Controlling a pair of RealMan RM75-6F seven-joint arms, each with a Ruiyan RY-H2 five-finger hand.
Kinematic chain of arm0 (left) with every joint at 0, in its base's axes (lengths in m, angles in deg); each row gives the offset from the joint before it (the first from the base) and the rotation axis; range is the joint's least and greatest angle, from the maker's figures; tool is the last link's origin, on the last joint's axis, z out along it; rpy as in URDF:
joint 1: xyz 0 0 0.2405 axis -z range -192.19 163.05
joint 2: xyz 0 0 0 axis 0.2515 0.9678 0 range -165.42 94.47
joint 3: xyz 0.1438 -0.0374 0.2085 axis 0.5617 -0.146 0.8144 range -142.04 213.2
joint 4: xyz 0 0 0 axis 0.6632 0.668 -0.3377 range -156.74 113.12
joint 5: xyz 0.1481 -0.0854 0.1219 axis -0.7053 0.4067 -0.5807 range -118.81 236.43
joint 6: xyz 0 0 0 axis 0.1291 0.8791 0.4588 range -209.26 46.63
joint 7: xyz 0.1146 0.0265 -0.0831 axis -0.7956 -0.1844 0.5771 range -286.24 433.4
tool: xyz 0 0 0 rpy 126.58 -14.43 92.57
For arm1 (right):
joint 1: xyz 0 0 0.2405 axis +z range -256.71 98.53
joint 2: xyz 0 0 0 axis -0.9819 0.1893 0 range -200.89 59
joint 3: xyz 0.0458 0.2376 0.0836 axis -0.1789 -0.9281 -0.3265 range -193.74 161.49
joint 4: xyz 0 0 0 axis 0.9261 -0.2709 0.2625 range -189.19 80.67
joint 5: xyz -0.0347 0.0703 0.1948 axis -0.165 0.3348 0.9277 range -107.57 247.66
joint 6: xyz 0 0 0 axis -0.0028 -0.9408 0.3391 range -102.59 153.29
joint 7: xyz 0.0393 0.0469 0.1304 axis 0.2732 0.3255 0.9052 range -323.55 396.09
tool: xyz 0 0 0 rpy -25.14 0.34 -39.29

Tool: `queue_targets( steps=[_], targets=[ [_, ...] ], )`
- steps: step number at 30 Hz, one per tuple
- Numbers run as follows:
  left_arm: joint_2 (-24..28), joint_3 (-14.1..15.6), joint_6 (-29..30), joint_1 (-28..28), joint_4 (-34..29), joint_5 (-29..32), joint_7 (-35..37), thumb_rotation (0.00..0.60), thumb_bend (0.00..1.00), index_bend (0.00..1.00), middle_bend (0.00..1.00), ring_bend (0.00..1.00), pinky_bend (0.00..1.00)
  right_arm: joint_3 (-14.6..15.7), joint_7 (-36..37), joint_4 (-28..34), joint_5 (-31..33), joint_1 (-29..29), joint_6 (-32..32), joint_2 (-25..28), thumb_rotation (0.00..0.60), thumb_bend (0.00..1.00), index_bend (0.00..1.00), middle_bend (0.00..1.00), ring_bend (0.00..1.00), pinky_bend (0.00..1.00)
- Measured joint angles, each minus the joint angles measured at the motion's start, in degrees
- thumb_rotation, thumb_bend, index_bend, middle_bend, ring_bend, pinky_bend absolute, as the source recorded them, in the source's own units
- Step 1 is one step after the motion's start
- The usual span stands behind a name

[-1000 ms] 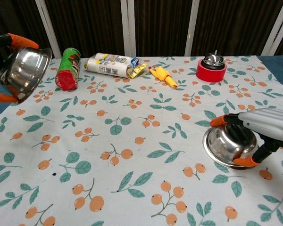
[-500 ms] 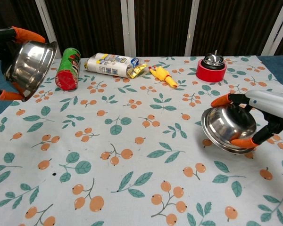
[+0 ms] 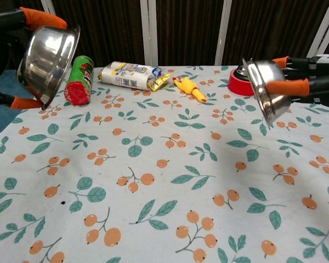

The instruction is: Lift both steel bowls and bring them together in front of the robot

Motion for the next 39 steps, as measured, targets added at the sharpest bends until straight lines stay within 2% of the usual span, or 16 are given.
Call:
queue_targets(
  steps=[4,7,10,20,29,39],
  targets=[
    [-1.2,0.0,-1.2,0.7,0.2,0.0,-1.4,0.600,0.35,0.54,0.71,0.54,0.69,-4.1,14.7,1.1,3.5,0.4,8.9,2.6,0.600,0.36,1.00,0.92,0.95,1.00],
    [-2.2,0.1,-2.0,1.2,0.2,-0.1,-2.9,0.600,0.35,0.54,0.71,0.54,0.69,-6.4,19.0,2.0,6.0,1.3,14.5,3.7,0.600,0.36,1.00,0.92,0.95,1.00],
    [-3.0,0.2,-2.4,1.5,0.3,-0.2,-3.9,0.600,0.35,0.54,0.71,0.54,0.69,-7.2,19.5,3.5,8.9,2.5,16.2,3.8,0.600,0.36,1.00,0.92,0.95,1.00],
    [-3.5,0.1,-2.0,1.6,-0.8,-0.5,-6.1,0.600,0.35,0.55,0.71,0.54,0.69,-5.4,11.8,9.3,17.9,7.2,13.6,-0.4,0.600,0.36,1.00,0.92,0.95,1.00],
    [-4.4,0.3,-2.3,2.3,-1.9,-1.5,-6.9,0.600,0.36,0.55,0.71,0.54,0.69,-3.0,0.3,14.8,28.5,12.4,3.3,-7.5,0.600,0.36,1.00,0.92,0.95,1.00],
    [-6.2,0.6,-3.8,3.2,-1.8,-1.6,-8.4,0.600,0.36,0.55,0.71,0.54,0.69,-3.9,-7.9,20.0,34.7,16.3,-5.1,-12.7,0.600,0.36,1.00,0.92,0.95,1.00]
  ],
)
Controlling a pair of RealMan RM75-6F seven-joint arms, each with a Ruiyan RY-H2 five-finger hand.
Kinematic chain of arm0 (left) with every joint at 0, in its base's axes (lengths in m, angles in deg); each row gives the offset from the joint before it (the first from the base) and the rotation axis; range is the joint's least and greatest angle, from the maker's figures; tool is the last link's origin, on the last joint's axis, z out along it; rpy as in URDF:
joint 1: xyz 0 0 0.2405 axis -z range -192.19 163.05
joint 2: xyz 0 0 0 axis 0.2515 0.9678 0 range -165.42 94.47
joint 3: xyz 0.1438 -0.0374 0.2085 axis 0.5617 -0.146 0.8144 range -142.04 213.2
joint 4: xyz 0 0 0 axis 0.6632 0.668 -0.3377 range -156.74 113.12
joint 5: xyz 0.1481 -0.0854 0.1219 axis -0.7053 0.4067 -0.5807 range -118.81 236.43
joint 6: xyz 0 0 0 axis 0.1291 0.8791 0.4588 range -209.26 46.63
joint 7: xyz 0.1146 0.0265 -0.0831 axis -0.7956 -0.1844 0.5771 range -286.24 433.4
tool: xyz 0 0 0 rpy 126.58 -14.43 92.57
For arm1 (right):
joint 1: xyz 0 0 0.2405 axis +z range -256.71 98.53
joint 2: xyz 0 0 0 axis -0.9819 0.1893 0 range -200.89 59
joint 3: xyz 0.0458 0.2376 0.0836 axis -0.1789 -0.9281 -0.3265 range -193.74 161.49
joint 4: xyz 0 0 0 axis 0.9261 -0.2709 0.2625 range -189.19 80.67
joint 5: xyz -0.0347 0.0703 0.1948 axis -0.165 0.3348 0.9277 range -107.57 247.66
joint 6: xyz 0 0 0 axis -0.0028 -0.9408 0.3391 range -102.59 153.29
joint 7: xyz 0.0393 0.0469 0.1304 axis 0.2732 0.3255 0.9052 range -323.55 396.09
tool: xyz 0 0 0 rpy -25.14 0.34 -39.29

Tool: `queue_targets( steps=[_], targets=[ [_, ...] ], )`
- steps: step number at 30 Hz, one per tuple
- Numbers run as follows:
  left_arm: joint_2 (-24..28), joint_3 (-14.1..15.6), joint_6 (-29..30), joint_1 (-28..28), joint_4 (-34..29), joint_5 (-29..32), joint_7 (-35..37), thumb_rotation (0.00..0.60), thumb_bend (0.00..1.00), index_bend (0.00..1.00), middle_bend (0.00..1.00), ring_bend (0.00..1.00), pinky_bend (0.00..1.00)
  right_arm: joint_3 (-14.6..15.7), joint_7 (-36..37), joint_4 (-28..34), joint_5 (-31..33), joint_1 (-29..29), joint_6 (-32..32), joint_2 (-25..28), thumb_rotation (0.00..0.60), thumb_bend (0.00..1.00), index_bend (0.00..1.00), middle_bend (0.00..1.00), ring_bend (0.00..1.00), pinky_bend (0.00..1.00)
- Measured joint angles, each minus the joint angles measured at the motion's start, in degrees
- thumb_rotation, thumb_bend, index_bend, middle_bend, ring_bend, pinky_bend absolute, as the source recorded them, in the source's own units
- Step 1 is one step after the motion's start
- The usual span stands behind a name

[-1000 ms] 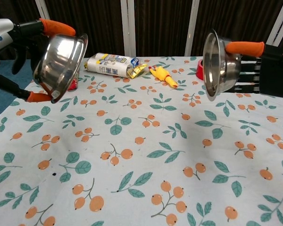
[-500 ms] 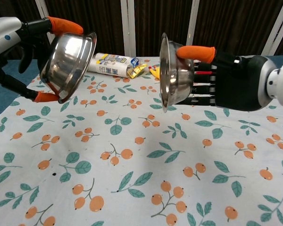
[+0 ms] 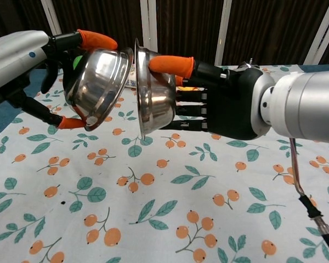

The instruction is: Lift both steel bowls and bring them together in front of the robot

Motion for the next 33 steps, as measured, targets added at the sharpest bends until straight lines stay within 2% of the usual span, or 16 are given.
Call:
queue_targets(
  steps=[5,13,20,24,33],
  targets=[
    [-0.9,0.1,-0.5,0.4,0.1,-0.1,-1.0,0.600,0.36,0.55,0.71,0.54,0.69,-0.9,-3.0,2.5,2.7,0.9,-3.3,-1.7,0.600,0.36,1.00,0.92,0.95,1.00],
    [-1.8,0.0,-0.7,0.8,-0.1,-0.2,-1.9,0.600,0.36,0.55,0.71,0.54,0.69,-1.9,-5.4,4.2,4.1,0.9,-5.2,-2.7,0.600,0.36,1.00,0.92,0.95,1.00],
    [-0.6,0.0,0.9,0.4,-1.3,-1.1,-2.1,0.600,0.36,0.55,0.71,0.54,0.69,-2.9,-5.9,3.2,4.5,-0.7,-5.0,-0.5,0.600,0.36,1.00,0.92,0.95,1.00],
    [0.9,0.0,1.5,0.0,-2.3,-1.3,-2.6,0.600,0.36,0.55,0.71,0.54,0.69,-3.5,-4.8,1.3,4.7,-2.3,-2.5,2.0,0.600,0.36,1.00,0.92,0.95,1.00],
    [2.9,-0.2,2.0,-0.5,-3.0,-1.0,-3.2,0.600,0.36,0.55,0.71,0.54,0.69,-4.8,0.0,-4.2,2.8,-6.6,8.1,7.9,0.600,0.37,1.00,0.92,0.95,1.00]
  ],
)
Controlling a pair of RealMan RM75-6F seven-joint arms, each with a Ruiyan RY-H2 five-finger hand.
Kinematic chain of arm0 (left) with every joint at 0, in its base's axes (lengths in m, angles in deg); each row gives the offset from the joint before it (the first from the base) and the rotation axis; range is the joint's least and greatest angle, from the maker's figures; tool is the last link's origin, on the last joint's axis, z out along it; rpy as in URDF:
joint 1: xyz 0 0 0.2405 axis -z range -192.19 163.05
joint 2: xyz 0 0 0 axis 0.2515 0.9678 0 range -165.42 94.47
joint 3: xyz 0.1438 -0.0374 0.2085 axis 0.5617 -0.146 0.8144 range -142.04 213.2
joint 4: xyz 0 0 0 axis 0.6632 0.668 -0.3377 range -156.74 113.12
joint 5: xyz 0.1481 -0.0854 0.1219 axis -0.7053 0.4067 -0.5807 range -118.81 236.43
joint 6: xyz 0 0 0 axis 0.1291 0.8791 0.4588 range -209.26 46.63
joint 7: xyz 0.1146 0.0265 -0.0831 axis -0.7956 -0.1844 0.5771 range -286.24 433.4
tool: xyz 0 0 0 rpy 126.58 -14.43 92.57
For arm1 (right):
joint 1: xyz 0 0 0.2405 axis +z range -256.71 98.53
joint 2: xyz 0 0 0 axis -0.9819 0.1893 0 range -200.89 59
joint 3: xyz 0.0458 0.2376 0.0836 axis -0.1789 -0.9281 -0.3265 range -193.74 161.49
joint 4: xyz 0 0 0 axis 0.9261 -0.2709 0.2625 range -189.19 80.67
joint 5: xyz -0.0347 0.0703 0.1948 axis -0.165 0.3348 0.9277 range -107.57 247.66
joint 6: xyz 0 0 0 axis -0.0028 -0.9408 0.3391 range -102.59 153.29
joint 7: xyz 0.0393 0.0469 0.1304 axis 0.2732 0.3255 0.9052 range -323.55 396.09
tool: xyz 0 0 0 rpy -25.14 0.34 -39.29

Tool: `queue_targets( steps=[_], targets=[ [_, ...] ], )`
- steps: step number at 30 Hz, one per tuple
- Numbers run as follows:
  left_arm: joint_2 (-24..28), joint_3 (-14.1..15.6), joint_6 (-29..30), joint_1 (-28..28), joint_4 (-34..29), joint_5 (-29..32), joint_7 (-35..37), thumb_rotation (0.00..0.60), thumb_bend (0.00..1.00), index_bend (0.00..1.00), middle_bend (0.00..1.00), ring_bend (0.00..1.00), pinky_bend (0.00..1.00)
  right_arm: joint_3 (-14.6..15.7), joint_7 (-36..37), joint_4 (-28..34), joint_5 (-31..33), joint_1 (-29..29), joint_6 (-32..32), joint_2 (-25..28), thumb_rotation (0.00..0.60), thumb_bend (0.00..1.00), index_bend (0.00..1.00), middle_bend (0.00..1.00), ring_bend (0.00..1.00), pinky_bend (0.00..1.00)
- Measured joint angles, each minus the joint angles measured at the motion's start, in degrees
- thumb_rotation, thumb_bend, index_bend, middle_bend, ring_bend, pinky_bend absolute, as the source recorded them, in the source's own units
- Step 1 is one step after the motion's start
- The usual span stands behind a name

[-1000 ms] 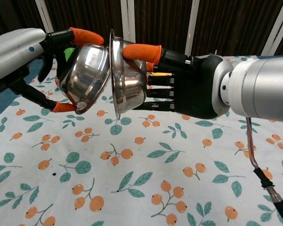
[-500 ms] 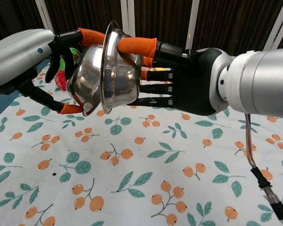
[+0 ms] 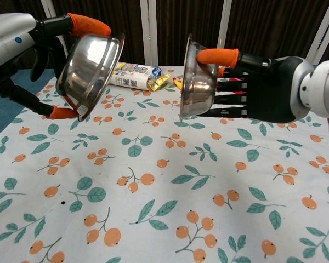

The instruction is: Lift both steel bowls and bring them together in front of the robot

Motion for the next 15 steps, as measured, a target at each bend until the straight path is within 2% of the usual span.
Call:
queue_targets(
  steps=[7,15],
  targets=[
    [-0.3,-0.7,-1.5,0.7,0.6,0.9,-1.3,0.600,0.36,0.55,0.71,0.54,0.69,-0.7,2.8,-1.3,-3.0,-2.1,4.4,1.2,0.600,0.38,1.00,0.92,0.95,1.00],
    [-3.2,-1.2,-3.5,2.1,2.4,1.5,-2.4,0.600,0.36,0.55,0.71,0.54,0.69,0.3,0.5,4.3,-4.6,-1.2,1.9,-1.5,0.600,0.39,1.00,0.92,0.95,1.00]
  ],
)
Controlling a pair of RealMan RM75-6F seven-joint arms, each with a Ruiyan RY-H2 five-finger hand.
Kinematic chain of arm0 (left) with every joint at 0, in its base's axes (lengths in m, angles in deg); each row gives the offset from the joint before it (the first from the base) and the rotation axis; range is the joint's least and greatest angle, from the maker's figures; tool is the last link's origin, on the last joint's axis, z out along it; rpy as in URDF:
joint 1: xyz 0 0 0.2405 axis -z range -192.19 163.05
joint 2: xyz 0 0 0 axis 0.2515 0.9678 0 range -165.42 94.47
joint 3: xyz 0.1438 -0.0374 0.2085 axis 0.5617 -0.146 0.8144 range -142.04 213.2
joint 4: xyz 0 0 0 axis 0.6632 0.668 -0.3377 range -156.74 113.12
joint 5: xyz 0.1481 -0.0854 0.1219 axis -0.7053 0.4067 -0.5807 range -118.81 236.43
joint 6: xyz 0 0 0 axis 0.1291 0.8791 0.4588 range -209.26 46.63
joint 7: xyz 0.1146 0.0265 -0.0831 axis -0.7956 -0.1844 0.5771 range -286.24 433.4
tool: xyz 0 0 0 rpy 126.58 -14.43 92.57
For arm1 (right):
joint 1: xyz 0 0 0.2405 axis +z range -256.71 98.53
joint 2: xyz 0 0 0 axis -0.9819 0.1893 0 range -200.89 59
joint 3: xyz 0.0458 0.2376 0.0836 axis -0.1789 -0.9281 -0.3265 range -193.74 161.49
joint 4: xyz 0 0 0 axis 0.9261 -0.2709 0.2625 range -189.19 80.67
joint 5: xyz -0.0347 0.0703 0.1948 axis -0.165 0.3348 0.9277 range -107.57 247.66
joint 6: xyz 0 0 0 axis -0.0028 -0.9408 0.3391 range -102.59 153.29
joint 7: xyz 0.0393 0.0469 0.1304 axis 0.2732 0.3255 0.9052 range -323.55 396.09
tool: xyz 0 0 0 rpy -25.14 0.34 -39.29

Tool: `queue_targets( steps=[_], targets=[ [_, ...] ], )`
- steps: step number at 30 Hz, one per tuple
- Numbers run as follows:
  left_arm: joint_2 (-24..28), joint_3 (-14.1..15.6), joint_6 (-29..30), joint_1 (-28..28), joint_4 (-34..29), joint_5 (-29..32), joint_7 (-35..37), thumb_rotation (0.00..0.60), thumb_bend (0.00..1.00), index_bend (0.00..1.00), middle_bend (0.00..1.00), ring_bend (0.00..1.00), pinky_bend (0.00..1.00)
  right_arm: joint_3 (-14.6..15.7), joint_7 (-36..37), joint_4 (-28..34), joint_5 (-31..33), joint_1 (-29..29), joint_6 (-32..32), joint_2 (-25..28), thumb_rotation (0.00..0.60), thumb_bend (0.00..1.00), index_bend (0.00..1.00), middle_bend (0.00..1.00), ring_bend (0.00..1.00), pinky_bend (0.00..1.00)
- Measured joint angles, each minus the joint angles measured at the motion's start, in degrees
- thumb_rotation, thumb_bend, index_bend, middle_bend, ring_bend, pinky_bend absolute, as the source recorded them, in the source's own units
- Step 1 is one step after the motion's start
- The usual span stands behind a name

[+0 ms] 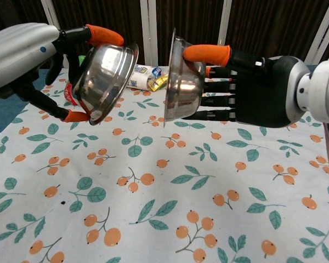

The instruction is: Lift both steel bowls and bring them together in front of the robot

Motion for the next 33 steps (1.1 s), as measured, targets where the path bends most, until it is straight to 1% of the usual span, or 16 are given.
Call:
queue_targets(
  steps=[7,10,13,18,24,33],
  targets=[
    [-2.5,0.0,0.0,0.8,0.6,-1.0,-1.5,0.600,0.36,0.55,0.71,0.54,0.69,1.7,-4.2,5.9,-0.3,1.4,-6.0,-3.2,0.600,0.39,1.00,0.92,0.95,1.00],
    [-3.0,0.2,-0.1,0.9,0.2,-1.0,-2.1,0.600,0.36,0.55,0.71,0.54,0.69,2.5,-5.9,7.3,-0.3,1.9,-8.0,-4.3,0.600,0.39,1.00,0.92,0.95,1.00],
    [-3.1,0.3,0.0,0.9,-0.3,-1.2,-2.5,0.600,0.36,0.55,0.71,0.54,0.69,2.6,-6.2,7.9,0.3,2.0,-9.2,-4.8,0.600,0.39,1.00,0.92,0.95,1.00],
    [-2.8,0.4,0.1,1.0,-1.2,-1.4,-3.0,0.600,0.37,0.55,0.71,0.54,0.69,1.9,-5.8,7.8,0.7,1.6,-9.6,-4.3,0.600,0.39,1.00,0.92,0.95,1.00],
    [-1.4,0.7,1.1,0.5,-2.4,-2.1,-3.3,0.600,0.37,0.55,0.71,0.54,0.69,1.1,-5.2,6.7,0.7,0.6,-9.3,-2.5,0.600,0.39,1.00,0.92,0.95,1.00],
    [2.1,0.8,2.7,-0.5,-4.8,-2.7,-4.0,0.600,0.37,0.55,0.71,0.54,0.69,-0.8,-1.9,2.3,0.4,-2.2,-5.8,2.6,0.600,0.39,1.00,0.92,0.95,1.00]
  ],
)
